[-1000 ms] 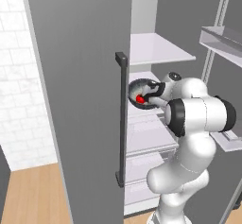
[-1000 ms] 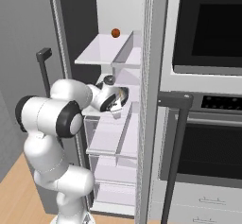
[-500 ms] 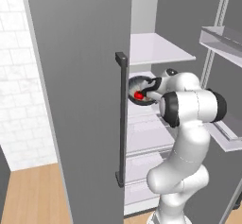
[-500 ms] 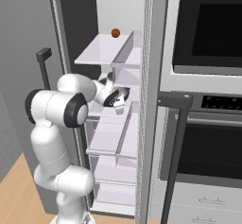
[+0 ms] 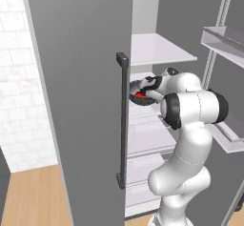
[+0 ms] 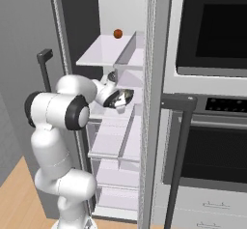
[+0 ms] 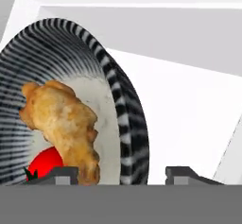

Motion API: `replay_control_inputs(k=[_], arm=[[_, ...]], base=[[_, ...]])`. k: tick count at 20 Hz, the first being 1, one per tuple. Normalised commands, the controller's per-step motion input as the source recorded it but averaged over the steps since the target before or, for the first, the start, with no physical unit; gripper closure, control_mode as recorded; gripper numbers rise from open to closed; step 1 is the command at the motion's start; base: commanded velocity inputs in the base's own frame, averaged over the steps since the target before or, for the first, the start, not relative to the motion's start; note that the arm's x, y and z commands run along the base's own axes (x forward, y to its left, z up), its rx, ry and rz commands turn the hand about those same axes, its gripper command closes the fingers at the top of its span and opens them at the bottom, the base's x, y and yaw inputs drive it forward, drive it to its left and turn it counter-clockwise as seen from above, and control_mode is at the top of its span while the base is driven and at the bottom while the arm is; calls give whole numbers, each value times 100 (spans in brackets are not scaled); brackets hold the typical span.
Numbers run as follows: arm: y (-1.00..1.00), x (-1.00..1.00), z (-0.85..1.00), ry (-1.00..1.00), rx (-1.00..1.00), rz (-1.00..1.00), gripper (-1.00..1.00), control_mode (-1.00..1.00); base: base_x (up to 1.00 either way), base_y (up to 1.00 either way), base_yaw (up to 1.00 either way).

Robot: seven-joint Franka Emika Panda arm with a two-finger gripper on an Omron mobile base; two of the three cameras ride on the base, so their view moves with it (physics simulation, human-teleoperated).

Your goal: Pick the chicken drumstick and tomato from their plates and place them in the bowl. Then put the bowl in the fridge.

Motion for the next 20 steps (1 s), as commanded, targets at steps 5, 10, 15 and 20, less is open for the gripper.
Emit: replay_control_inputs(k=[5,10,15,20], arm=[[20,-66,16,-12,0,0,-100,-100],[10,-79,73,-1,0,5,-100,-100],[1,-98,100,0,0,6,-100,-100],[3,-100,82,3,-3,2,-100,-100]], base=[[0,0,0],[0,0,0],[0,0,0],[0,0,0]])
